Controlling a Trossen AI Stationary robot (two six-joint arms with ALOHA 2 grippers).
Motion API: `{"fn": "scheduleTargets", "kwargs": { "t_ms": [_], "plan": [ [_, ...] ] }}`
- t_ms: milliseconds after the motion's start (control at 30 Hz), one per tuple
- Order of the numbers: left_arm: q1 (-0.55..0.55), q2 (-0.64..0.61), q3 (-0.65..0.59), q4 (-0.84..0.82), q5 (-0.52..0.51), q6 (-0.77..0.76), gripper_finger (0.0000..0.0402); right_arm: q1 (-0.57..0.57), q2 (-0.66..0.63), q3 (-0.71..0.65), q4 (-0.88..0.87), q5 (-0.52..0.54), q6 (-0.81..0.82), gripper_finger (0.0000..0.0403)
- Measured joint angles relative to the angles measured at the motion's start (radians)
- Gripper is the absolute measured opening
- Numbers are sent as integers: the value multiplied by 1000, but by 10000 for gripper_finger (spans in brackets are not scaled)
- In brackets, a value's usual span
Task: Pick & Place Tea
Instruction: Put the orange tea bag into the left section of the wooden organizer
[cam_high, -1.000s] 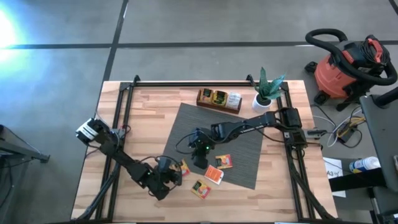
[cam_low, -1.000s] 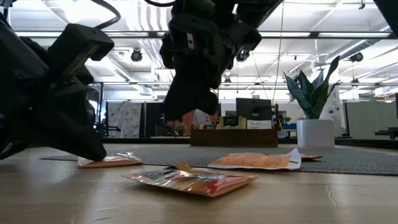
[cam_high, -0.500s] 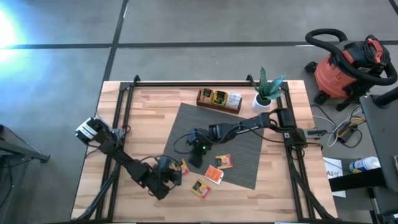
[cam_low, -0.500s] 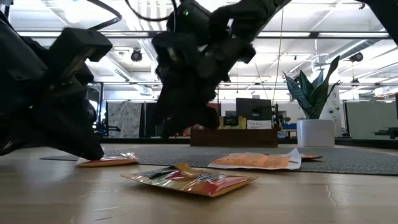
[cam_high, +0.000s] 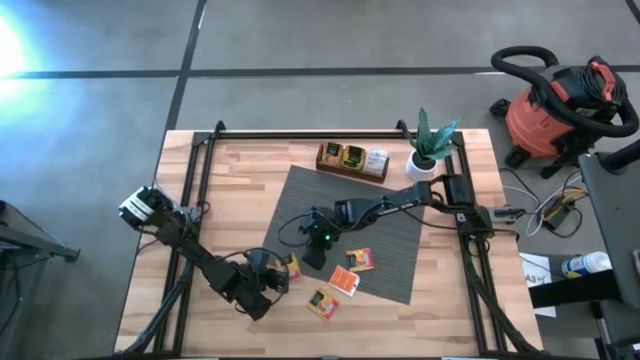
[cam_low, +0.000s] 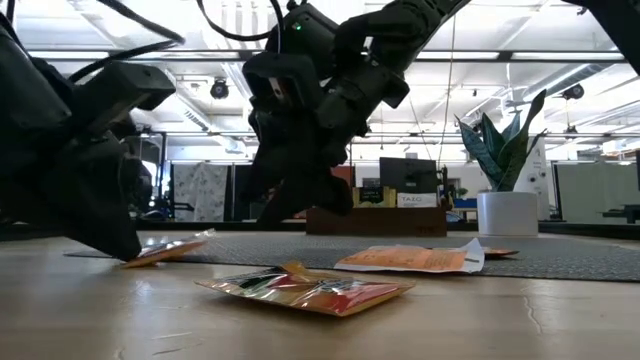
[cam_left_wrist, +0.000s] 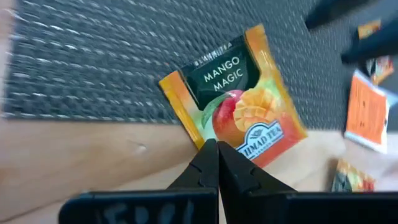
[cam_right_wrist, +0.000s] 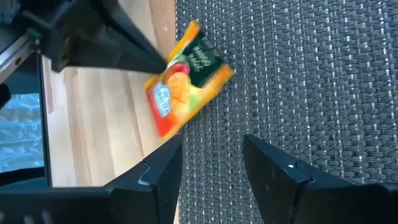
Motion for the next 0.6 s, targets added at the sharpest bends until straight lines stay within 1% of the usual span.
{"fn": "scheduleTargets", "kwargs": {
  "t_ms": [100, 400, 533, 600],
  "plan": [
    [1, 0, -3, -26, -24, -37, 0, 1, 0, 0, 0, 0, -4, 164],
    [24, -2, -30, -19, -44, -38, 0, -3, 0, 0, 1, 0, -3, 162],
    [24, -2, -31, -18, -33, -36, 0, -29, 6, 0, 17, -2, 38, 166],
    [24, -2, -31, -14, -33, -31, 0, -51, 18, 0, 50, -36, 79, 168]
  ]
}}
